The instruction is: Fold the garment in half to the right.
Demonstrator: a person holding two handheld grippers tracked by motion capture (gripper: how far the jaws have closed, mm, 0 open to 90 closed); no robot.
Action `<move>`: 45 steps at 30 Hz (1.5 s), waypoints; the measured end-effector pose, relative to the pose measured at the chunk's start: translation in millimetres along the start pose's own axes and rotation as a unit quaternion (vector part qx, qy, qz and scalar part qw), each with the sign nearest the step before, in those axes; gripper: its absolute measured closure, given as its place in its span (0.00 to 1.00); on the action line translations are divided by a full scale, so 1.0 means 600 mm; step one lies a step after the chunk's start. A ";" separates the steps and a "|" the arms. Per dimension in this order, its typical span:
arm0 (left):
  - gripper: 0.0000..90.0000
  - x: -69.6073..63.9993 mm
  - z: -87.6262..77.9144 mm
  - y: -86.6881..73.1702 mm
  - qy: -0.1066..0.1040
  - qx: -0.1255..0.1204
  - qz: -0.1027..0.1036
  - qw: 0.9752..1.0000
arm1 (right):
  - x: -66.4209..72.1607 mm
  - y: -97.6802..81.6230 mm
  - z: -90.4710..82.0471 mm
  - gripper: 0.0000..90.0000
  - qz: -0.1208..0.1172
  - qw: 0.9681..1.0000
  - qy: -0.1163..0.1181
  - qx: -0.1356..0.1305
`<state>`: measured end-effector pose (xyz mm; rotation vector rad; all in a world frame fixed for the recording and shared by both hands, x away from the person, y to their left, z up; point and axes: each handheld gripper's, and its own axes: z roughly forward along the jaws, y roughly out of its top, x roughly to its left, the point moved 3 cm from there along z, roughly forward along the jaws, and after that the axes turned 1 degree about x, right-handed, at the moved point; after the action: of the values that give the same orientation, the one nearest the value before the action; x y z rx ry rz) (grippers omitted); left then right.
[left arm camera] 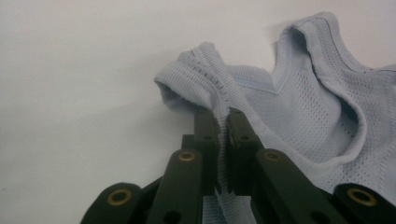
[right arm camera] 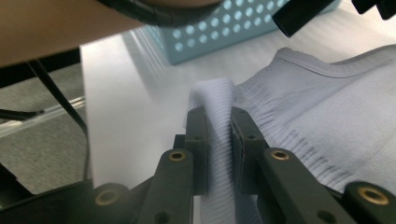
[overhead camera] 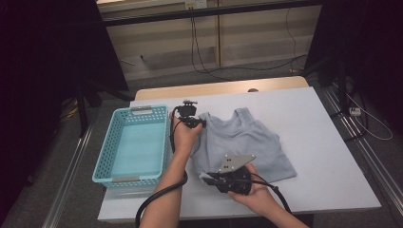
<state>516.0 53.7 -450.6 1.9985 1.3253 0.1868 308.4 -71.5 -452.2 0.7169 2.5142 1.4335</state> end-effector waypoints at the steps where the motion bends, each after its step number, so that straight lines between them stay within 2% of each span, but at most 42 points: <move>1: 0.94 0.002 -0.002 -0.001 0.002 0.001 0.000 1.000 | 0.001 0.003 0.000 0.89 0.000 1.000 0.001 -0.003; 4: 0.94 0.007 -0.007 -0.002 0.008 0.001 -0.004 1.000 | 0.002 0.009 0.000 0.89 -0.008 1.000 0.001 -0.005; 14: 0.94 0.015 -0.020 0.001 0.015 0.005 -0.007 1.000 | 0.004 0.014 0.010 0.89 -0.009 1.000 0.016 -0.004; 21: 0.94 0.020 -0.029 0.005 0.015 0.005 -0.010 1.000 | 0.001 0.018 0.009 0.89 0.003 1.000 0.021 -0.014; 37: 0.94 0.029 -0.040 0.010 0.022 0.002 -0.018 1.000 | 0.005 0.024 0.011 0.89 0.001 0.999 0.025 -0.020; 45: 0.94 0.034 -0.052 0.014 0.030 0.005 -0.012 0.999 | 0.007 0.030 0.012 0.89 -0.002 0.999 0.028 -0.025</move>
<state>516.5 84.4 -428.0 1.9975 1.3905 0.2318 313.2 -56.0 -440.3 0.6713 2.5103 1.5298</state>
